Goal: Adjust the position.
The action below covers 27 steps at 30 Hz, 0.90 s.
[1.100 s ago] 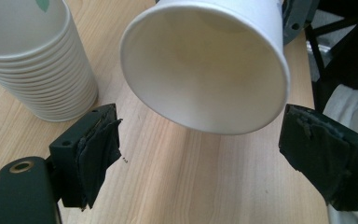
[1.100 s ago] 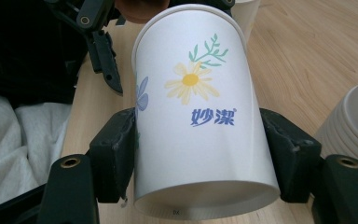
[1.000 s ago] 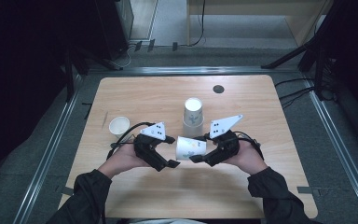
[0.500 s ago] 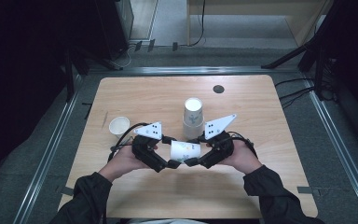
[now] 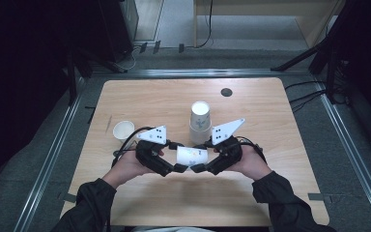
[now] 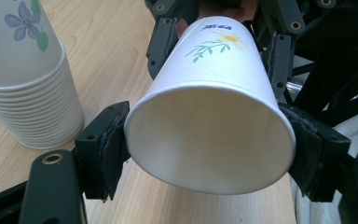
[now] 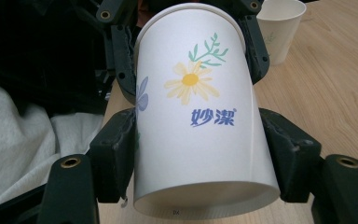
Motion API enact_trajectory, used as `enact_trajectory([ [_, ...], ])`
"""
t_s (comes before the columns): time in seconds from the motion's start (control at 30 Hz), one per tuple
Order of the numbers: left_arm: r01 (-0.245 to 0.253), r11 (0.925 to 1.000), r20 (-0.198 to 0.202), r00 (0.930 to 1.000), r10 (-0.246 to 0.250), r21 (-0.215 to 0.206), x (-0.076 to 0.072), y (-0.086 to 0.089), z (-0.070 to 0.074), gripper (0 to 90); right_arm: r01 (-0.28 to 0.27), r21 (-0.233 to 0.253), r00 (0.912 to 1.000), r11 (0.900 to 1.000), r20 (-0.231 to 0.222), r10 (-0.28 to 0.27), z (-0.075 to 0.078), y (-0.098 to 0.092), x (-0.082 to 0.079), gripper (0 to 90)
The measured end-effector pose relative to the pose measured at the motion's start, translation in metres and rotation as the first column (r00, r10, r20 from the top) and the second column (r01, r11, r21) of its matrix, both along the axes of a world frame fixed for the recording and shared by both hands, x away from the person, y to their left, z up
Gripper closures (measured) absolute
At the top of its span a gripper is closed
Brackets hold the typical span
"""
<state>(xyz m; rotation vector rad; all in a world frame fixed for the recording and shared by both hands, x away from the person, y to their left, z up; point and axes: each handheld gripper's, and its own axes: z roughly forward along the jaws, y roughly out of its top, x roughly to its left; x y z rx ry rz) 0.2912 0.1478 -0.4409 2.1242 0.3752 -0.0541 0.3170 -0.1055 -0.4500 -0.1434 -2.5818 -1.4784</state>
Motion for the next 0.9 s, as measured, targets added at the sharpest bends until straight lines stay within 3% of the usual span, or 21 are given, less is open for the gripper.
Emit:
enact_trajectory([
  [0.17,-0.005,0.9999,0.009,0.9999,0.005,0.011,0.000,0.000,0.003,24.1,-0.001,0.000,1.0000,1.000,0.010,0.001,0.001,0.000,0.000,31.7],
  [0.27,-0.015,0.9997,0.008,0.9999,0.014,0.017,0.003,0.003,0.005,24.1,0.021,-0.013,0.9997,1.000,0.012,-0.021,0.001,-0.001,0.000,26.4],
  [0.47,-0.007,0.9992,0.000,1.0000,0.007,0.040,0.008,0.008,0.010,24.3,0.059,-0.041,0.9979,0.997,0.029,-0.058,0.000,-0.009,-0.001,25.0],
  [0.57,0.004,0.9972,-0.011,0.9999,-0.003,0.074,0.011,0.008,0.012,24.2,0.072,-0.053,0.9967,0.996,0.041,-0.070,-0.002,-0.013,-0.002,25.0],
  [0.7,0.008,0.9886,0.007,0.9999,-0.009,0.150,0.014,0.003,0.014,24.2,0.094,-0.070,0.9947,0.993,0.048,-0.090,-0.004,-0.016,-0.003,25.1],
  [0.9,0.033,0.9769,0.019,0.9991,-0.038,0.211,0.017,-0.004,0.015,24.2,0.128,-0.109,0.9905,0.986,0.064,-0.121,-0.008,-0.021,-0.006,26.0],
])
